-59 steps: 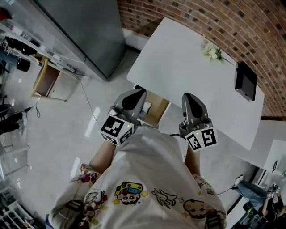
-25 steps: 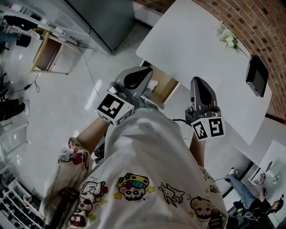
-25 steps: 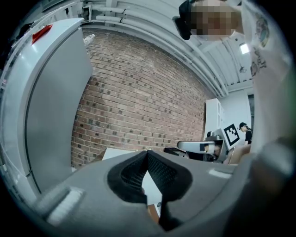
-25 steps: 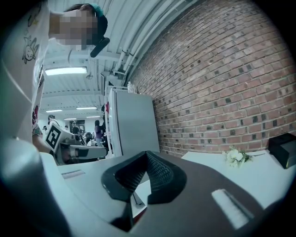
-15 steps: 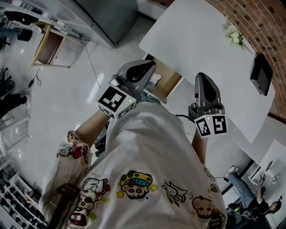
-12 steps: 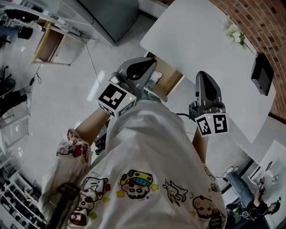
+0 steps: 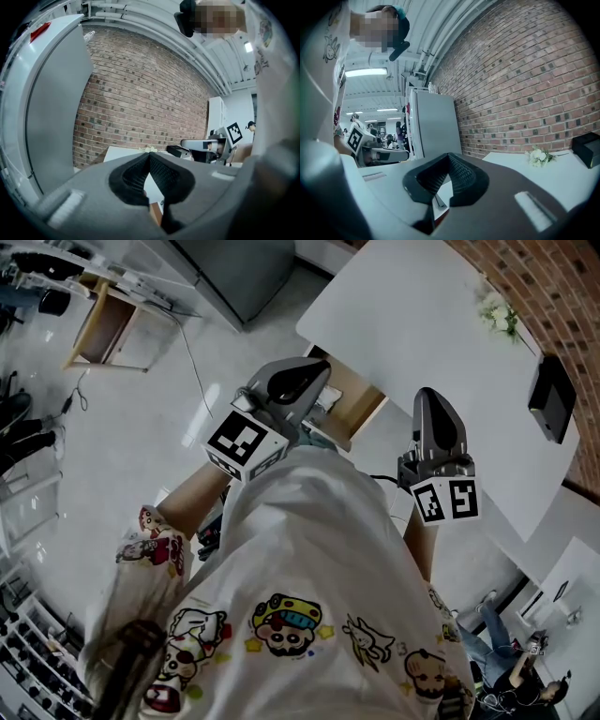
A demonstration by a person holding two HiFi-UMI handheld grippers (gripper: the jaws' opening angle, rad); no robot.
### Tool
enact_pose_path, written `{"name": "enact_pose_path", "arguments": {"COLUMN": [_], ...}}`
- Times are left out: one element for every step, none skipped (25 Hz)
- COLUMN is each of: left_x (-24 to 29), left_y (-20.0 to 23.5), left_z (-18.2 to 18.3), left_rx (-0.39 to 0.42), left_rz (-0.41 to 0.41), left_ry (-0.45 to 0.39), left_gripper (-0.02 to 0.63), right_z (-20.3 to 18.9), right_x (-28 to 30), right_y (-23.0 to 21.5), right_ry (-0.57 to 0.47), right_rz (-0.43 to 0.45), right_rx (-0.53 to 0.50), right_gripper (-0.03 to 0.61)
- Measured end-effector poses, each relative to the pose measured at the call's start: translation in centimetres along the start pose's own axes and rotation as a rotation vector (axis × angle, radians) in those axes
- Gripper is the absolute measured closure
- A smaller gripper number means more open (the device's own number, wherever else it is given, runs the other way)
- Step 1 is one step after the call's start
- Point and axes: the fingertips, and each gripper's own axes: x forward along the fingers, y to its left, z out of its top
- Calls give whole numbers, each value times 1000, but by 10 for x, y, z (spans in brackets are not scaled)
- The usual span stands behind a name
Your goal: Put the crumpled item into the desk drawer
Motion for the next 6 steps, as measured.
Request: {"name": "enact_pose_path", "arguments": {"left_x": [-1,-1,-2,-3,-4,-5], "left_y": [0,0,0,0,0,0], "left_z": [-1,-2,-2,-3,-3,-4], "left_rx": [0,0,-1,-2,-3,-5], "left_rz": [1,3,5,7,9,11], "left_ry": [1,1,1,1,1,1], "left_gripper": [615,615,615,615,615,615], "right_z": [0,-1,-1,-1,-2,-2], "right_x": [0,0,-1,-1,-1,-2], "right_y": [0,0,1,1,1,2], "right_ry": [-2,-3,-4,-5,-6,-6], "right_rz": [0,-1,-1,-1,-1,-1], "right_rx": [0,1,2,3,4,6], "right_gripper": [569,569,569,571,569,569]}}
